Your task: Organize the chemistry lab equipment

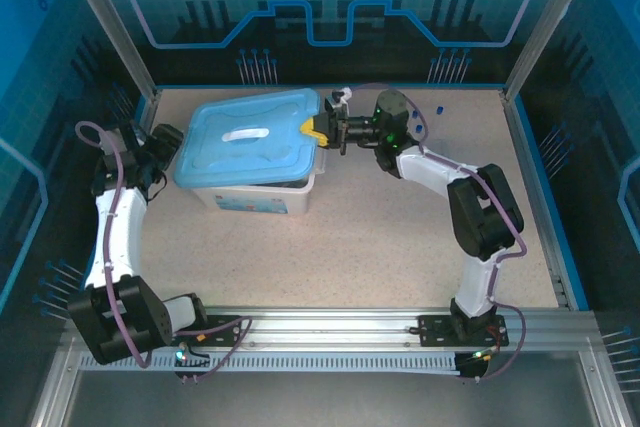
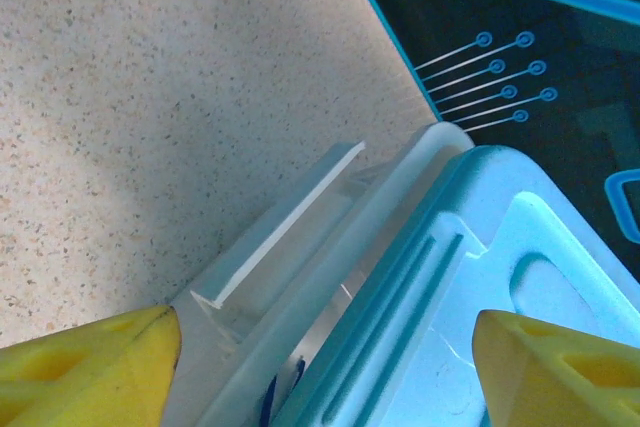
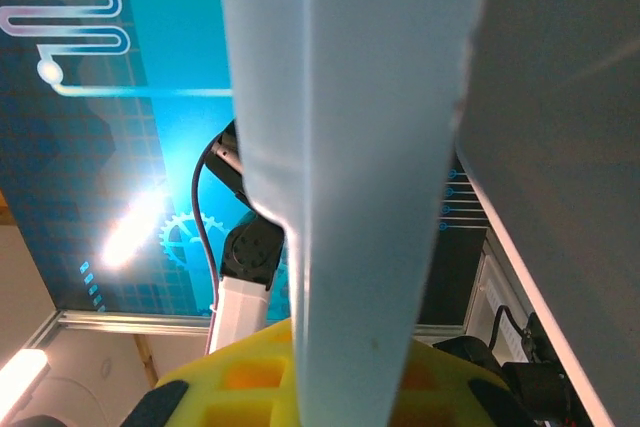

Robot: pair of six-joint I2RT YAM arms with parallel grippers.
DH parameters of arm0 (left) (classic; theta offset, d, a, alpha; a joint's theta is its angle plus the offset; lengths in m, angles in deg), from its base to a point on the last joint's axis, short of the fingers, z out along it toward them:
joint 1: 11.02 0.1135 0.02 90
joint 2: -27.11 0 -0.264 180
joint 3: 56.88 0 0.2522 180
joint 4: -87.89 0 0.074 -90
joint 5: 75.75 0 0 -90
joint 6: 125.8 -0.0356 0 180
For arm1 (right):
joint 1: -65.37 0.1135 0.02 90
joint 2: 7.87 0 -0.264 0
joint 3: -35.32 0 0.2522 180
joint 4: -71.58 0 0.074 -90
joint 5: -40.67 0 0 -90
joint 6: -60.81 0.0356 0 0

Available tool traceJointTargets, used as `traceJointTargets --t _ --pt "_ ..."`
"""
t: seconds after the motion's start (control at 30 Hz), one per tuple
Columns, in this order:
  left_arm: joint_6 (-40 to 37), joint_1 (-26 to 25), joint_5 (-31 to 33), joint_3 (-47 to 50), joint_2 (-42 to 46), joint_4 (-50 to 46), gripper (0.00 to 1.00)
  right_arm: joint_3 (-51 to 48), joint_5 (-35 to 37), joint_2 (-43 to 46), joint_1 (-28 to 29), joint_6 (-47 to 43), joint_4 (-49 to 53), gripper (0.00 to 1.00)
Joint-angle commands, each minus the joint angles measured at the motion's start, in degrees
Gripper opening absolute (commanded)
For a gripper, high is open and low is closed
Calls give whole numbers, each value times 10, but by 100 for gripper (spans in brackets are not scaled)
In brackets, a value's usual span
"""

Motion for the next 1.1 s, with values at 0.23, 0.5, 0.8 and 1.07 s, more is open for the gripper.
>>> traceJointTargets --t 0.23,0.5,0.8,1.07 --pt "-22 -20 3 22 11 -38 77 13 -3 -33 3 25 -69 8" --pt "-22 -42 8 47 18 -41 77 6 3 -39 -5 23 -74 8" --pt "-23 -53 16 55 22 -42 77 4 12 -45 -4 14 -66 8" --pt "-21 -57 23 62 29 -43 77 20 23 -52 1 0 -52 8"
